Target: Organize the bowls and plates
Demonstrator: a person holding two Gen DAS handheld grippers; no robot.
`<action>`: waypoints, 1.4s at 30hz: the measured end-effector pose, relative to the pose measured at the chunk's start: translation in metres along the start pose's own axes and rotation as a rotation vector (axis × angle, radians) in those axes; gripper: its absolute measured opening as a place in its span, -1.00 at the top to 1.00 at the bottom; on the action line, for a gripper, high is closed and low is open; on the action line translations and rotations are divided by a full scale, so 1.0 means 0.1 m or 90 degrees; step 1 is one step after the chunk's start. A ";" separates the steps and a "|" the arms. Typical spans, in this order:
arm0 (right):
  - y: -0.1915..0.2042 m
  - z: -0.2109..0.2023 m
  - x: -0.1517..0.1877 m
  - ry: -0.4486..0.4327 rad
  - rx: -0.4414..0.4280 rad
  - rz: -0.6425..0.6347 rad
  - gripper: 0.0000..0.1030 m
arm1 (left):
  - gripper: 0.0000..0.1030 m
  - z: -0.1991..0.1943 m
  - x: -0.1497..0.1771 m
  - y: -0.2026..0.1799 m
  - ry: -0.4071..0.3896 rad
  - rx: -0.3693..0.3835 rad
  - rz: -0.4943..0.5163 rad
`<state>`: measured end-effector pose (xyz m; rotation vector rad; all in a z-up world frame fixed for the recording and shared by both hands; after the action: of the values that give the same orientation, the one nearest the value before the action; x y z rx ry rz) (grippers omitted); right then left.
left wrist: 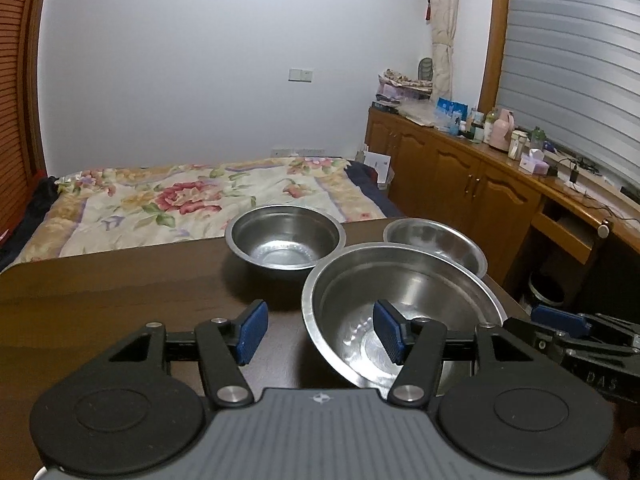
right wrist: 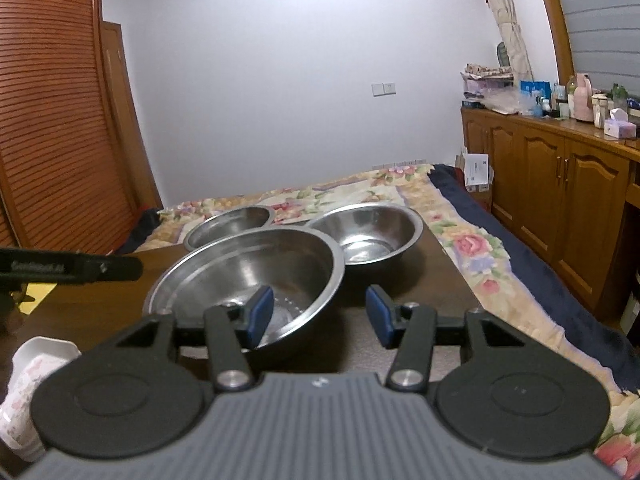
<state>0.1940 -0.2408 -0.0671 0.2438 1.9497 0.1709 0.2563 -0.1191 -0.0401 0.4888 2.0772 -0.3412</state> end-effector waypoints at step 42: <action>-0.10 0.43 -0.01 0.094 -0.064 0.064 0.48 | 0.54 0.43 0.18 -0.01 0.075 0.019 0.020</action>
<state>0.2331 -0.2503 -0.0851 0.2701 2.0693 0.3603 0.2797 -0.1346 -0.0777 0.5713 2.1781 -0.3325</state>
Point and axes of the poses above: each gripper's, at about its wrist camera, not at the fingertips, and z roughly the way its jaws point, y to its left, x to its underside, the point moved 8 cm from there along z, roughly the way its jaws point, and after that the axes turned 3 degrees about z, right-handed, at the moved point
